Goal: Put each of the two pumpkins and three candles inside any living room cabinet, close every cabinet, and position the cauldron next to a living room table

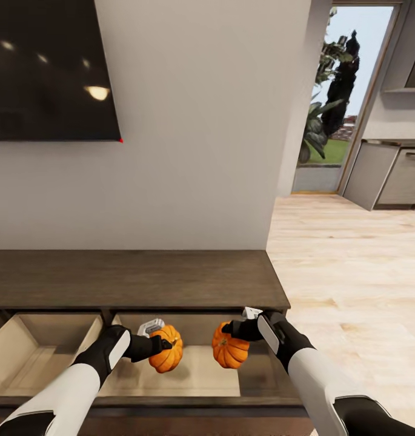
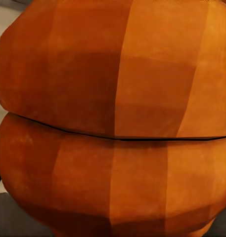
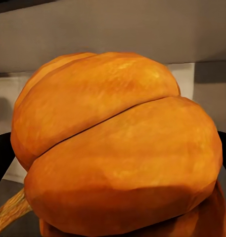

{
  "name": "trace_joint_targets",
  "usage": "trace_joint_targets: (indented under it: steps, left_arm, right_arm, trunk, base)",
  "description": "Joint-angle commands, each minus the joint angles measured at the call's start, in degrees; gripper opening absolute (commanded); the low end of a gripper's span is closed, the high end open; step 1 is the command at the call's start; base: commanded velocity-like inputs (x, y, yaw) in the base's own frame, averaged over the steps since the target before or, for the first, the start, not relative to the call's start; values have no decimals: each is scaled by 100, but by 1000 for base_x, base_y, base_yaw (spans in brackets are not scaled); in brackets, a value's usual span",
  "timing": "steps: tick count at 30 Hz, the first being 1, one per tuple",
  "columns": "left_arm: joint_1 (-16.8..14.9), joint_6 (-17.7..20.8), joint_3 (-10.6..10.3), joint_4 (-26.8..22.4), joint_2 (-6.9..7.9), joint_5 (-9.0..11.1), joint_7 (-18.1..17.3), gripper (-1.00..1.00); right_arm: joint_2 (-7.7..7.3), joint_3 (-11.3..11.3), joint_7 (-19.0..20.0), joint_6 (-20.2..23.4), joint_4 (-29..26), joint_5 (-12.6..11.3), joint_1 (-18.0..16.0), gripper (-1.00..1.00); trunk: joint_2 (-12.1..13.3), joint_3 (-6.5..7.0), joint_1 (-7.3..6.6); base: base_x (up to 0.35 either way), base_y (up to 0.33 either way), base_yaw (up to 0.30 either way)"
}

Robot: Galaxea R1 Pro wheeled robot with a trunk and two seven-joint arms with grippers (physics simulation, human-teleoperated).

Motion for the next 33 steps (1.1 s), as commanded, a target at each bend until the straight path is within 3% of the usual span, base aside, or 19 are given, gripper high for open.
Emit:
trace_joint_targets:
  steps: [1,15,21,33]
  left_arm:
    - [-3,39,31,-5,-8,20,2,-100]
    - [-3,9,26,20,-58,4,19,-100]
    - [-20,14,29,21,-86,8,520,-100]
    - [-71,19,31,41,-138,9,938,-100]
  right_arm:
    - [-1,8,-17,25,-7,-35,-2,-100]
    - [7,8,-167,24,74,-35,-4,-100]
    - [89,8,-754,16,137,-60,-10,-100]
    - [167,8,-868,16,132,-79,-81,-100]
  trunk:
    - [-3,-15,-2]
    - [-3,-146,-2]
    - [-3,-202,-2]
    - [-3,-314,-2]
  base:
    - [0,0,0]
    - [0,0,0]
    - [0,0,0]
    - [0,0,0]
